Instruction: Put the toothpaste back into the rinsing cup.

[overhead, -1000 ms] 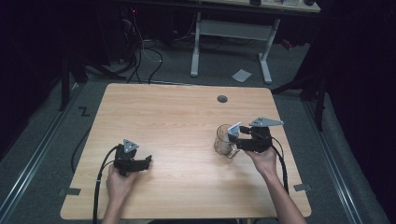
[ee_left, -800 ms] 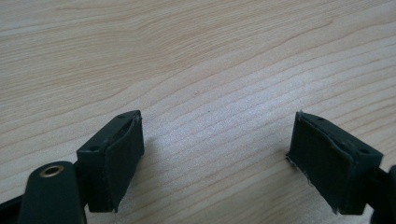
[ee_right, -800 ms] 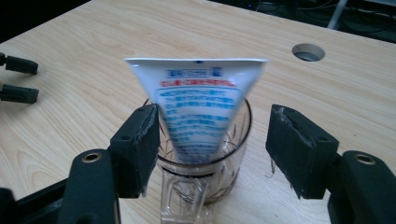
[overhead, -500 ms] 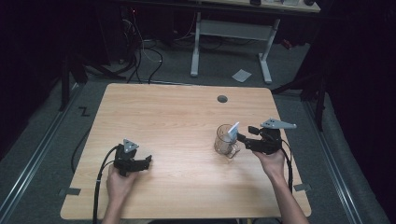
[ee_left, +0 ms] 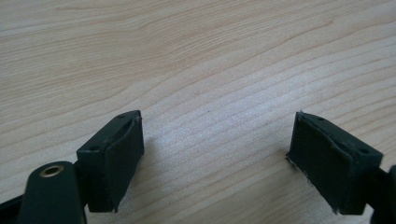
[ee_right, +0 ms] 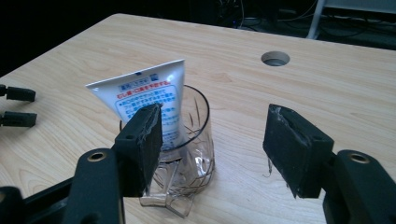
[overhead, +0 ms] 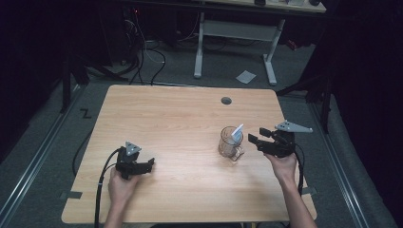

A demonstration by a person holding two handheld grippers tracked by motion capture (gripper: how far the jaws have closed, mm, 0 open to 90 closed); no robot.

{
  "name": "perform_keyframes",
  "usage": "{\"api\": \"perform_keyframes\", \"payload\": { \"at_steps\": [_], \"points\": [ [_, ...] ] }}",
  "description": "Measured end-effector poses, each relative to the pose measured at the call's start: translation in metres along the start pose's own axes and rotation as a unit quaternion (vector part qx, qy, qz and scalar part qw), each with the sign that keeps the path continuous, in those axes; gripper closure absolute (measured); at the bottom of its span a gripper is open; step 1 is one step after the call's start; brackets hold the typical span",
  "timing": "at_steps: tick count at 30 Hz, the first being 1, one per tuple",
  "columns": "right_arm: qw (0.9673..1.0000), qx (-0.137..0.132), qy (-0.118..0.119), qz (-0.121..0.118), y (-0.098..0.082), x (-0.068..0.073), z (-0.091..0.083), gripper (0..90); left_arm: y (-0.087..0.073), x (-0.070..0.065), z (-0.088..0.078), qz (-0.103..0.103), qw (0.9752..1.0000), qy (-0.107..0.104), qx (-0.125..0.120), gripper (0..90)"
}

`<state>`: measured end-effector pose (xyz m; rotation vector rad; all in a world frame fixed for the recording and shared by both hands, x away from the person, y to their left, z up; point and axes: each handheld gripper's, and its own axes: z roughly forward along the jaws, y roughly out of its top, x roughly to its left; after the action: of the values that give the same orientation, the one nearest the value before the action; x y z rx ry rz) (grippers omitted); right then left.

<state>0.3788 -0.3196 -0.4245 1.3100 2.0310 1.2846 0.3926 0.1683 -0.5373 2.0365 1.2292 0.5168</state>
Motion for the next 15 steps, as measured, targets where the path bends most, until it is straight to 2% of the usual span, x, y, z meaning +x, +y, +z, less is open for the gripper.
{"api": "perform_keyframes", "payload": {
  "at_steps": [15],
  "points": [
    [0.9993,-0.012,-0.023,0.027,-0.014,-0.02,-0.019,38.5,0.0,0.0,0.0,0.0,1.0,0.0,0.0,18.1]
  ]
}}
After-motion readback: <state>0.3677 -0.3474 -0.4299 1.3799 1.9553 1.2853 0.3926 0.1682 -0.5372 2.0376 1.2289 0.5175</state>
